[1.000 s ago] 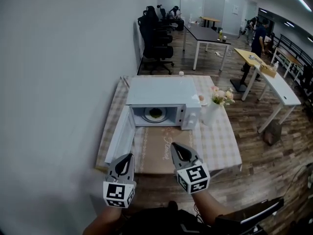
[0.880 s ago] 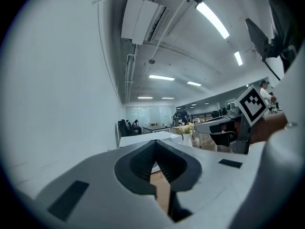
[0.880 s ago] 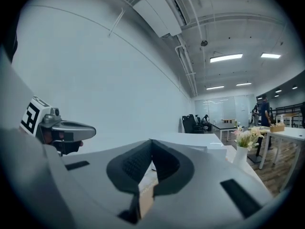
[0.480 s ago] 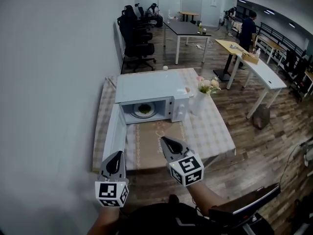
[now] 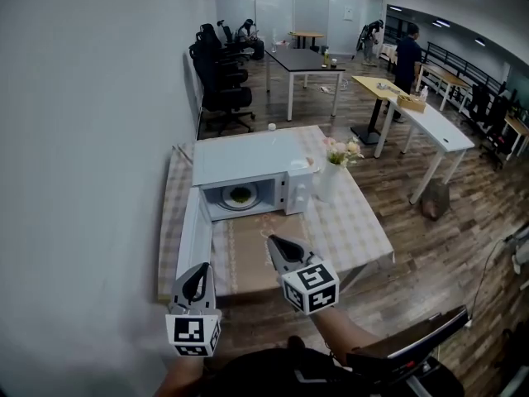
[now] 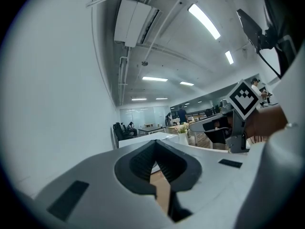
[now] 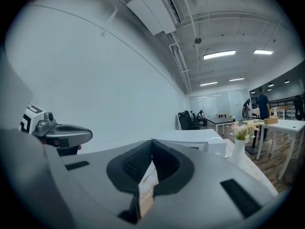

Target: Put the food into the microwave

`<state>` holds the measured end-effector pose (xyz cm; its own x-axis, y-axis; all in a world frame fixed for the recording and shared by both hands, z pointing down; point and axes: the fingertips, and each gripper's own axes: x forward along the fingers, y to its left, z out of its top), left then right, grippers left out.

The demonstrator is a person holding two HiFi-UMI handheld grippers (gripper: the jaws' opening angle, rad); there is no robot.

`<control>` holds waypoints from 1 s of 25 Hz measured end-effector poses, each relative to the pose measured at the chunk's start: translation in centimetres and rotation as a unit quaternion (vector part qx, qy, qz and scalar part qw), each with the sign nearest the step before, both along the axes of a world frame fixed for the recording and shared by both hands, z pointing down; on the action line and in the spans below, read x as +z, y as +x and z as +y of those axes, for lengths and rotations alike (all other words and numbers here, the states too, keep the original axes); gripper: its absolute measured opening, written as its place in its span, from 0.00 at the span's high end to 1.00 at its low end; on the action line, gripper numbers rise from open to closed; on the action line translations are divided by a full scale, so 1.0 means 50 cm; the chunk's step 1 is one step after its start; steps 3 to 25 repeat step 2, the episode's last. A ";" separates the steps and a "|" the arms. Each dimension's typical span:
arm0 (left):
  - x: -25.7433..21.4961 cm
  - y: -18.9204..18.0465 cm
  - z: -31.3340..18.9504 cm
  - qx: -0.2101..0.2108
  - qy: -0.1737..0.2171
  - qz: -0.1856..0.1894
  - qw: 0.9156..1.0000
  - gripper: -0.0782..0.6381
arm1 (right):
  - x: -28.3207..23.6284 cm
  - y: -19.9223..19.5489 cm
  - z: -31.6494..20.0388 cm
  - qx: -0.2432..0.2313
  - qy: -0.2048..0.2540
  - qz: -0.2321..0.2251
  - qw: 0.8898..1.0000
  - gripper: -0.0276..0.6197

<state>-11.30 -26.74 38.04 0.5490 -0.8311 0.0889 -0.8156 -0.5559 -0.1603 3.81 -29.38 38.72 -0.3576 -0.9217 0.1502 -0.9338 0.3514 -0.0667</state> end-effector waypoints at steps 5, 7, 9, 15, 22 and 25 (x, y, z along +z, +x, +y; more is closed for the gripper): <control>-0.002 0.003 0.003 0.007 -0.001 0.000 1.000 0.88 | -0.005 -0.005 0.000 0.002 0.001 0.001 1.000 0.94; -0.002 0.003 0.003 0.007 -0.001 0.000 1.000 0.88 | -0.005 -0.005 0.000 0.002 0.001 0.001 1.000 0.94; -0.002 0.003 0.003 0.007 -0.001 0.000 1.000 0.88 | -0.005 -0.005 0.000 0.002 0.001 0.001 1.000 0.94; -0.002 0.003 0.003 0.007 -0.001 0.000 1.000 0.88 | -0.005 -0.005 0.000 0.002 0.001 0.001 1.000 0.94; -0.002 0.003 0.003 0.007 -0.001 0.000 1.000 0.88 | -0.005 -0.005 0.000 0.002 0.001 0.001 1.000 0.94; -0.002 0.003 0.003 0.007 -0.001 0.000 1.000 0.88 | -0.005 -0.005 0.000 0.002 0.001 0.001 1.000 0.94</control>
